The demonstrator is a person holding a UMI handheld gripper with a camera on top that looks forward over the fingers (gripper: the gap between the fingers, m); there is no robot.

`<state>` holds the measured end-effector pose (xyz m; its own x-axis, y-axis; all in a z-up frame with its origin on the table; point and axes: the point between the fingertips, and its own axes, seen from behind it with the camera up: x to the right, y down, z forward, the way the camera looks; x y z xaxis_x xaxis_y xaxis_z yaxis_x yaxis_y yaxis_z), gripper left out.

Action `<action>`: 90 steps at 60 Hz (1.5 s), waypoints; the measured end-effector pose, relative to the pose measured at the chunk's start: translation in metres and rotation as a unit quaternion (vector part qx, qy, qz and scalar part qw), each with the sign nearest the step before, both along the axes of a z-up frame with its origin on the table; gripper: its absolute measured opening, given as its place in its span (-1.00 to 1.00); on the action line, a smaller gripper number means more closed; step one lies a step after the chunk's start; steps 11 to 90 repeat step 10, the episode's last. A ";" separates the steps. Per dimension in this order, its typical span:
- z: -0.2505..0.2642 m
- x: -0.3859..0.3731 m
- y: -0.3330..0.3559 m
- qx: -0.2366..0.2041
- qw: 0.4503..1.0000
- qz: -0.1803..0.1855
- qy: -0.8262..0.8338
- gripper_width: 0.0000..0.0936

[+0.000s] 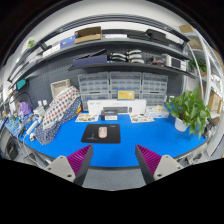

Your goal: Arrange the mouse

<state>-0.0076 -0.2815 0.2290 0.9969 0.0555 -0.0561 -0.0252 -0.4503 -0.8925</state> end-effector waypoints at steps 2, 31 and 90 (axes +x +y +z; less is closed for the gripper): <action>-0.001 0.000 -0.001 0.000 1.000 0.001 0.000 0.83; -0.001 -0.003 -0.003 0.001 1.000 0.006 -0.001 0.84; -0.001 -0.003 -0.003 0.001 1.000 0.006 -0.001 0.84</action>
